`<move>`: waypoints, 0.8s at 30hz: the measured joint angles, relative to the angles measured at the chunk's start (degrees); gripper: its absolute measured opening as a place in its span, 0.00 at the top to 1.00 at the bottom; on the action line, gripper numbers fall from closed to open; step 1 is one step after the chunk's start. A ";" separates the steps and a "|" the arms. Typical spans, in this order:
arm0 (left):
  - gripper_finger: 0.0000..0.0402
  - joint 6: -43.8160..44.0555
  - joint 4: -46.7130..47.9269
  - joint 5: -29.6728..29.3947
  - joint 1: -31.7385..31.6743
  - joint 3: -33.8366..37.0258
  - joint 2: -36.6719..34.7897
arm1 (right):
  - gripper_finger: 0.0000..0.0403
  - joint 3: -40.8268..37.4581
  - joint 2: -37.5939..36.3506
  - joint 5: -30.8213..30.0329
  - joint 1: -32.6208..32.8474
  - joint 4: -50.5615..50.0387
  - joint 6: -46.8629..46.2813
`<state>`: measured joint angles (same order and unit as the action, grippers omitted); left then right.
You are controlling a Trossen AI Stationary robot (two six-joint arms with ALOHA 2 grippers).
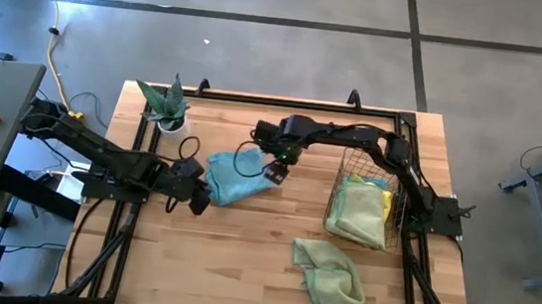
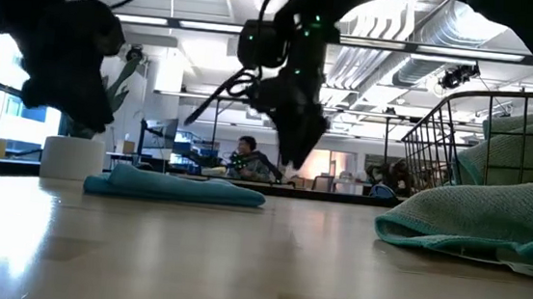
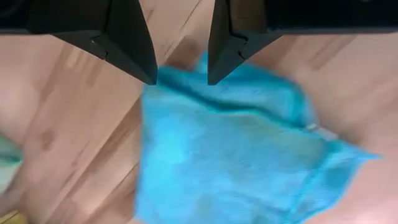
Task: Fold microfiber towels
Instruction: Fold the blue microfiber cloth, then stack the folded blue microfiber cloth into the wire basket
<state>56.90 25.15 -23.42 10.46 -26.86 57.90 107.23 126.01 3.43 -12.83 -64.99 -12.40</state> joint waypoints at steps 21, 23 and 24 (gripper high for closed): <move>0.67 -12.18 -27.65 5.83 -14.99 8.89 19.45 | 0.47 4.14 -7.16 -14.39 -5.13 -11.14 1.89; 0.67 -14.01 -29.98 5.92 -15.60 8.98 20.35 | 0.47 4.14 -8.48 -14.99 -5.69 -10.76 1.80; 0.67 -14.80 -31.08 6.16 -15.98 9.03 20.64 | 0.47 4.14 -8.83 -15.20 -5.88 -10.47 1.64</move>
<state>42.10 -5.93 -17.27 -5.52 -17.83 78.53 111.37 117.18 -11.77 -18.71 -75.46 -10.76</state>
